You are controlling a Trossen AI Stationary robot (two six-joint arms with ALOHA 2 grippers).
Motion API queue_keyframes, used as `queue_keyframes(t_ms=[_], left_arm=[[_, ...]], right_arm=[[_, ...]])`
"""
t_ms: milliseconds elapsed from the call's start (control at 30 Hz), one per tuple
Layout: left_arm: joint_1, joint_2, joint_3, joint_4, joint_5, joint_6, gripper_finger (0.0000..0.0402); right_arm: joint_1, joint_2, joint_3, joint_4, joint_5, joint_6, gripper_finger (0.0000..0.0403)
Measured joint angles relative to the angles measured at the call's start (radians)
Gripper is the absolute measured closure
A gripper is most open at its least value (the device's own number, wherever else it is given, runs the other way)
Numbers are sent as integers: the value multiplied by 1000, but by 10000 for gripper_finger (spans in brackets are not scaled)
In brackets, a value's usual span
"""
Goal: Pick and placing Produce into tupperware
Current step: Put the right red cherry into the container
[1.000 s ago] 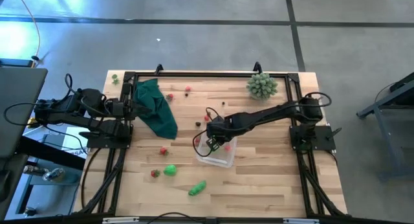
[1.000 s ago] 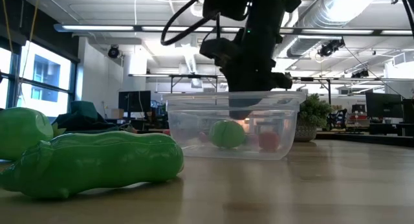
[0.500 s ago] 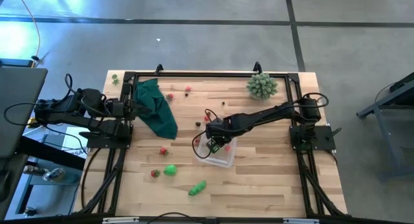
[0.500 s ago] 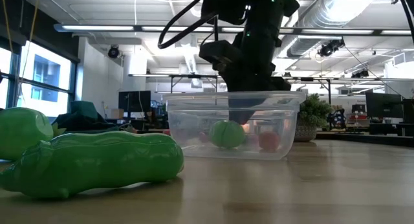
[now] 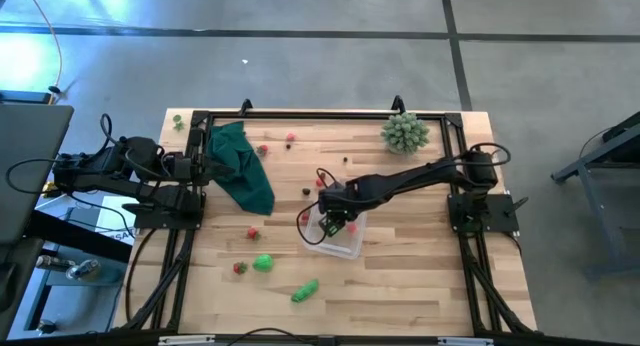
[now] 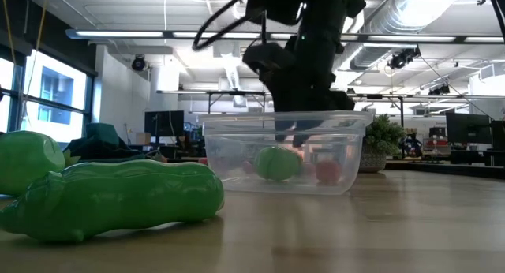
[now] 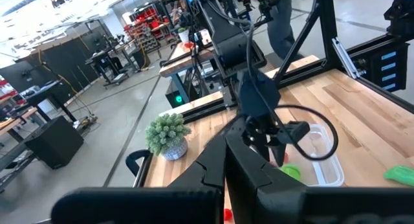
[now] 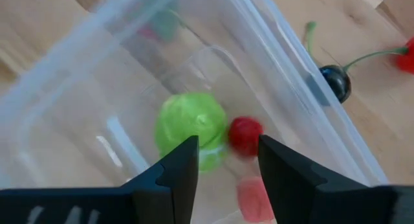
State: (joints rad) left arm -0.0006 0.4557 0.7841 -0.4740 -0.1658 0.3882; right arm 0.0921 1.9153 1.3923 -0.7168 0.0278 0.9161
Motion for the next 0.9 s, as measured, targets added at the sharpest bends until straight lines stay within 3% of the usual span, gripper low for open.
queue_keyframes(t_ms=[267, 433, 533, 700, 900], left_arm=[[0, 0, 0, 0, 0, 0, 401], [0, 0, 0, 0, 0, 0, 401], [0, 0, 0, 0, 0, 0, 401], [0, 0, 0, 0, 0, 0, 401], [0, 0, 0, 0, 0, 0, 401]], right_arm=[[-14, -77, 86, -122, 116, -8, 251], [-73, -92, 212, -280, 246, -61, 251], [-128, -93, 262, -344, 271, -85, 251], [-237, -93, 253, -367, 233, -123, 251], [-347, -92, 128, -335, 47, -12, 251]])
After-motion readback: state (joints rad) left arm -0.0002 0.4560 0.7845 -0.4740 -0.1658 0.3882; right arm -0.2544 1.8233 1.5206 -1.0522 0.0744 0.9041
